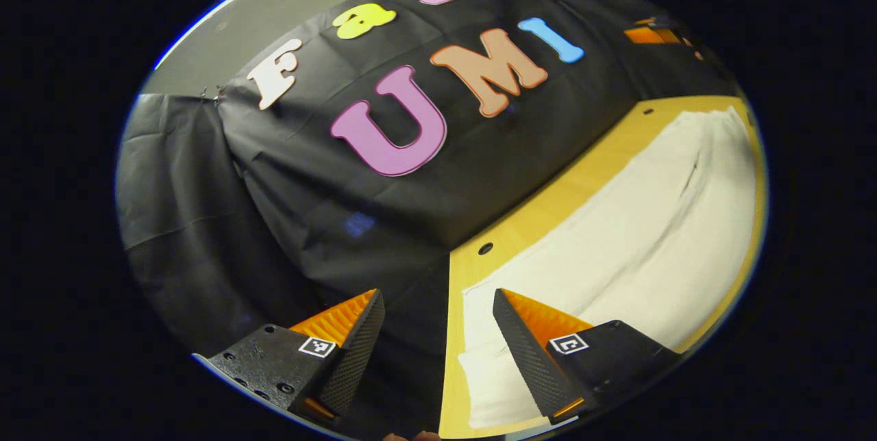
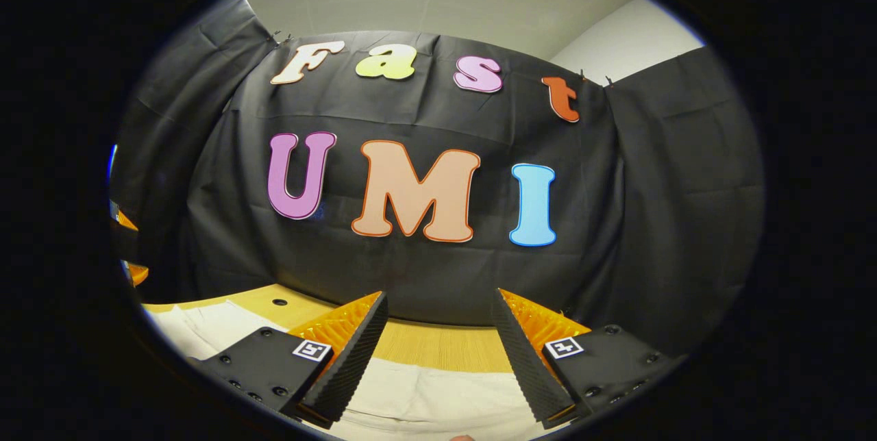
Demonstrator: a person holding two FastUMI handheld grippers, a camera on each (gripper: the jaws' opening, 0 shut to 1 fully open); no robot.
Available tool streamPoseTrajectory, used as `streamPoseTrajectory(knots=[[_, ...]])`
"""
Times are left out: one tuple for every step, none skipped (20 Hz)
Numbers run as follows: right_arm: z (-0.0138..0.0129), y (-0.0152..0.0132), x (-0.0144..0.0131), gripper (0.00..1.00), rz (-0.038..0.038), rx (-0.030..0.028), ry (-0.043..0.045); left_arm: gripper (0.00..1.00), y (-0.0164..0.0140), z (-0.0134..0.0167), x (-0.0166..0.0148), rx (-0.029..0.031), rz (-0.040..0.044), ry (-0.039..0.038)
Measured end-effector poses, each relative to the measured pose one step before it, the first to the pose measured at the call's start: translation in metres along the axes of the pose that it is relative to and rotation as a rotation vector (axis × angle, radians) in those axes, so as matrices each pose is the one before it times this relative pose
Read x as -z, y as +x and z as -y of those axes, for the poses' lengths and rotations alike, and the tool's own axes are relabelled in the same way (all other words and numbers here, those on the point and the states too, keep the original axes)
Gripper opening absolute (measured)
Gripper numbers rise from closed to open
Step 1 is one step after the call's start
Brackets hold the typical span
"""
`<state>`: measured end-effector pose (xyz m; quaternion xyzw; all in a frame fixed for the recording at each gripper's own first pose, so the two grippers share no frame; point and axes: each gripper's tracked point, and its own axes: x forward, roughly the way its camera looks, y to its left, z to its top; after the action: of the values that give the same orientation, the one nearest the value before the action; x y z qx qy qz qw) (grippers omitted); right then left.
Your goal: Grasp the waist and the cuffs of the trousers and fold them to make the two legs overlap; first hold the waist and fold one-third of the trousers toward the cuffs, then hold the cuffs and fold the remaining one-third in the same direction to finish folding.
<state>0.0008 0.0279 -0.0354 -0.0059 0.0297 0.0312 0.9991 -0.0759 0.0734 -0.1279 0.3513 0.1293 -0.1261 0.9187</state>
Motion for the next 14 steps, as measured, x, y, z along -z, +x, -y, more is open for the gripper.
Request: streamPoseTrajectory(knots=[[-0.00043,-0.00015,0.00029,0.97,-0.00033,-0.00142,-0.00117,0.97,-0.00085,0.00833,0.01213,0.02673,-0.01465,0.04204],[-0.00007,0.00031,0.00198,0.97,-0.0031,-0.00155,0.00086,0.96,-0.00064,0.00671,0.00842,0.0258,-0.01733,0.0285],[-0.00011,0.00075,0.0024,0.97,-0.00441,-0.00077,0.00157,0.96,0.00132,0.00699,0.00993,0.02851,-0.01884,0.02413],[-0.00021,-0.00024,0.0011,0.97,-0.00363,0.00024,0.00124,0.96,0.0015,0.00801,0.00888,0.02564,-0.02618,0.02412],[0.0009,0.00009,0.00236,0.97,-0.00373,0.00058,0.00062,0.96,-0.00171,0.00936,0.01016,0.02804,-0.01946,0.02516],[0.00007,0.00006,0.00078,0.97,-0.00383,0.00007,-0.00054,0.97,-0.00107,0.01086,0.00734,0.02948,-0.0158,0.02887],[0.00085,-0.00057,0.00245,0.97,-0.00412,0.00073,-0.00157,0.96,-0.00311,0.01092,0.00886,0.02838,-0.01272,0.03549],[0.00164,-0.0013,0.00201,0.97,-0.00319,0.00056,-0.0018,0.96,-0.0016,0.0106,0.00613,0.03091,-0.01219,0.03866],[0.00026,-0.00124,0.0021,0.97,-0.00366,0.00047,-0.00191,0.96,0.0002,0.00966,0.00605,0.02913,-0.00737,0.03609],[0.00106,-0.00119,0.00193,0.97,-0.00386,0.00137,-0.00201,0.96,0.00061,0.00904,0.00502,0.02977,-0.0063,0.03042],[0.00144,0.0005,0.0012,0.97,-0.00373,0.00192,-0.00105,0.96,0.00158,0.00838,0.00497,0.0245,-0.00836,0.02514],[0.00073,-0.00057,0.00134,0.97,-0.00422,0.00178,-0.00057,0.96,0.00327,0.00693,0.00454,0.02606,-0.01282,0.02091],[0.00157,-0.00086,0.00249,0.97,-0.00344,0.00177,-0.00108,0.97,-0.0014,0.01127,0.00602,0.02911,-0.01229,0.02342],[0.00059,-0.00076,0.00075,0.97,-0.00388,0.00258,-0.00262,0.97,0.00075,0.00547,0.00333,0.02328,-0.00976,0.01687]])
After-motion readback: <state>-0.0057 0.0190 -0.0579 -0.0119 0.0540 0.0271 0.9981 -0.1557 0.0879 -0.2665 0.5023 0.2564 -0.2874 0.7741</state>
